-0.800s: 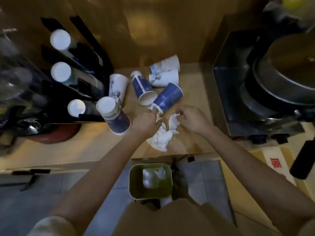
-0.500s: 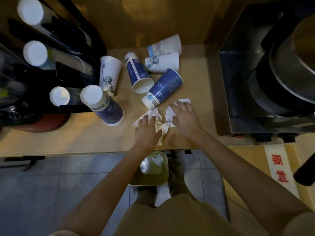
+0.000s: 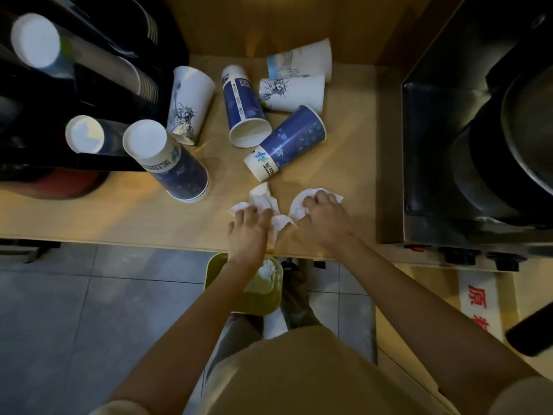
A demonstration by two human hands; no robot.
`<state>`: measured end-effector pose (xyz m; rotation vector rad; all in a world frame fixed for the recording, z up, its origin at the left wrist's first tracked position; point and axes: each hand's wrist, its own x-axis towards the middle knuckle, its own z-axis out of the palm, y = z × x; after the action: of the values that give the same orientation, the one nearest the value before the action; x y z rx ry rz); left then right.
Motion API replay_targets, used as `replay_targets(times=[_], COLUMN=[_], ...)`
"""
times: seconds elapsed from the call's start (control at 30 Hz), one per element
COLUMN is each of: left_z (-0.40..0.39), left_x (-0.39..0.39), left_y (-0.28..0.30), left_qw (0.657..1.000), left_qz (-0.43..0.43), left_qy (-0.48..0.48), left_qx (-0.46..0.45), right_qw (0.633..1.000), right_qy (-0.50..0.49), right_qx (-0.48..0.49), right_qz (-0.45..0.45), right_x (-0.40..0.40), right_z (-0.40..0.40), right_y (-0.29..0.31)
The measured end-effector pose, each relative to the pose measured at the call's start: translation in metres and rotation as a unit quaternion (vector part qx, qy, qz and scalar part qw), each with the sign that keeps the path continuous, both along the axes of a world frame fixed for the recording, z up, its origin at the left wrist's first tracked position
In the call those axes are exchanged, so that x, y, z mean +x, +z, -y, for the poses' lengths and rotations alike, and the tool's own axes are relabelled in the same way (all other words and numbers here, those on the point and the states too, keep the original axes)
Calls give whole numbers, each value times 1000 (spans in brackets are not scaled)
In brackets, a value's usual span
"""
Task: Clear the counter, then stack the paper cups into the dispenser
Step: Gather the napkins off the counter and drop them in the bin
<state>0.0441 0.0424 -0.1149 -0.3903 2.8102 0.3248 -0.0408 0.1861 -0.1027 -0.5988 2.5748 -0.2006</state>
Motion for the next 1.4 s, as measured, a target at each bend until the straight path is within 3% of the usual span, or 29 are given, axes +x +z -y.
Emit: replay_targets(times=[0.27, 0.43, 0.57, 0.83, 1.07, 1.17, 1.33, 1.4], left_z=[20, 39, 58, 72, 71, 68, 70, 68], left_x=[57, 125, 167, 208, 211, 210, 204, 197], left_y=[5, 9, -3, -53, -140, -191, -301, -336], left_qw=[996, 986, 980, 961, 954, 952, 942, 941], left_qz=[-39, -85, -39, 11, 89, 129, 162, 163], left_qy=[-33, 0, 62, 144, 187, 160, 172, 168], left_qx=[67, 147, 186, 235, 219, 228, 240, 245], right_qw=[997, 962, 914, 875, 794, 807, 894, 908], right_qy=[-53, -147, -232, -301, -441, -425, -279, -247], right_qx=[-31, -215, -317, -319, -290, -263, -192, -179], right_qz=[50, 83, 106, 207, 301, 314, 294, 287], right_x=[43, 111, 157, 207, 211, 222, 230, 229], right_z=[-1, 12, 30, 38, 37, 37, 58, 66], right_y=[-1, -3, 0, -52, -163, -223, -319, -353])
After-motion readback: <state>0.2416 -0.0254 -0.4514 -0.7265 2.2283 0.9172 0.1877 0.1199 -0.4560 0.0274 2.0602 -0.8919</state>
